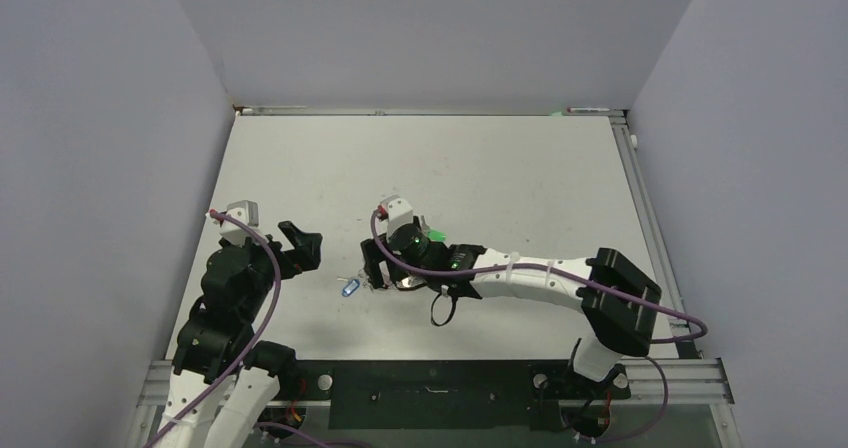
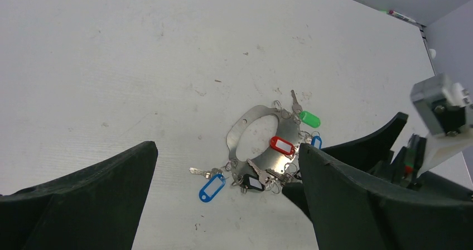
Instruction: Put the keys on the keyring
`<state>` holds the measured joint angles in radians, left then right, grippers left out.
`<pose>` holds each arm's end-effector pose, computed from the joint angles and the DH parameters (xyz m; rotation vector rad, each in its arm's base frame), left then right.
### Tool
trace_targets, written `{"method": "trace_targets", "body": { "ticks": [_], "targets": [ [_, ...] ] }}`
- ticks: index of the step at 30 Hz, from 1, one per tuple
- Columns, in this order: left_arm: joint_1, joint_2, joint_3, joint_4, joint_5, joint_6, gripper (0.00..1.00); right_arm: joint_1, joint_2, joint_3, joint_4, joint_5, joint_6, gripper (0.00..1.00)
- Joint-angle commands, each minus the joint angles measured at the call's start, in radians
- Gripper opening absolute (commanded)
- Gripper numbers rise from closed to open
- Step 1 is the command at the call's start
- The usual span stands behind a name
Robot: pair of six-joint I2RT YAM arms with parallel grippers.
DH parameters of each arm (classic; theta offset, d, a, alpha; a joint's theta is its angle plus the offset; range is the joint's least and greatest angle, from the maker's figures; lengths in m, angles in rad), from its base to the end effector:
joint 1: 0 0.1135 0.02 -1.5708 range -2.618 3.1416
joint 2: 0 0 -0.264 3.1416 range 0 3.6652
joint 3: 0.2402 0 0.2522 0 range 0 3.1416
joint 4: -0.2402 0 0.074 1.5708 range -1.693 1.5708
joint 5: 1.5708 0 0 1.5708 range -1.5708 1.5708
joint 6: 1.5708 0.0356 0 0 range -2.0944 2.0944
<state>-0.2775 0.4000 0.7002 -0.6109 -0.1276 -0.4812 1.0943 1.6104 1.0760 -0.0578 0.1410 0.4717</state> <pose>0.0947 -0.0223 0.3126 -0.2807 1.8776 -0.3996 0.1707 0.3198 0.2432 -0.6093 2.1701 0.7333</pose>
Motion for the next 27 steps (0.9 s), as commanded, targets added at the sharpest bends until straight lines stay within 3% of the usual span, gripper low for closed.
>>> {"method": "trace_targets", "body": {
  "ticks": [1,8,23,27],
  "targets": [
    [0.009,-0.003,0.019,0.028,-0.008,0.006,0.96,0.068,0.066,0.047,0.083,-0.006,0.136,0.77],
    [0.009,-0.006,0.015,0.032,-0.003,0.005,0.96,0.154,0.177,0.094,0.061,0.059,0.221,0.67],
    [0.006,-0.006,0.013,0.033,0.003,0.004,0.96,0.155,0.313,0.159,0.002,0.099,0.290,0.55],
    [0.008,-0.003,0.013,0.033,0.003,0.006,0.96,0.154,0.332,0.164,-0.011,0.120,0.288,0.46]
  ]
}}
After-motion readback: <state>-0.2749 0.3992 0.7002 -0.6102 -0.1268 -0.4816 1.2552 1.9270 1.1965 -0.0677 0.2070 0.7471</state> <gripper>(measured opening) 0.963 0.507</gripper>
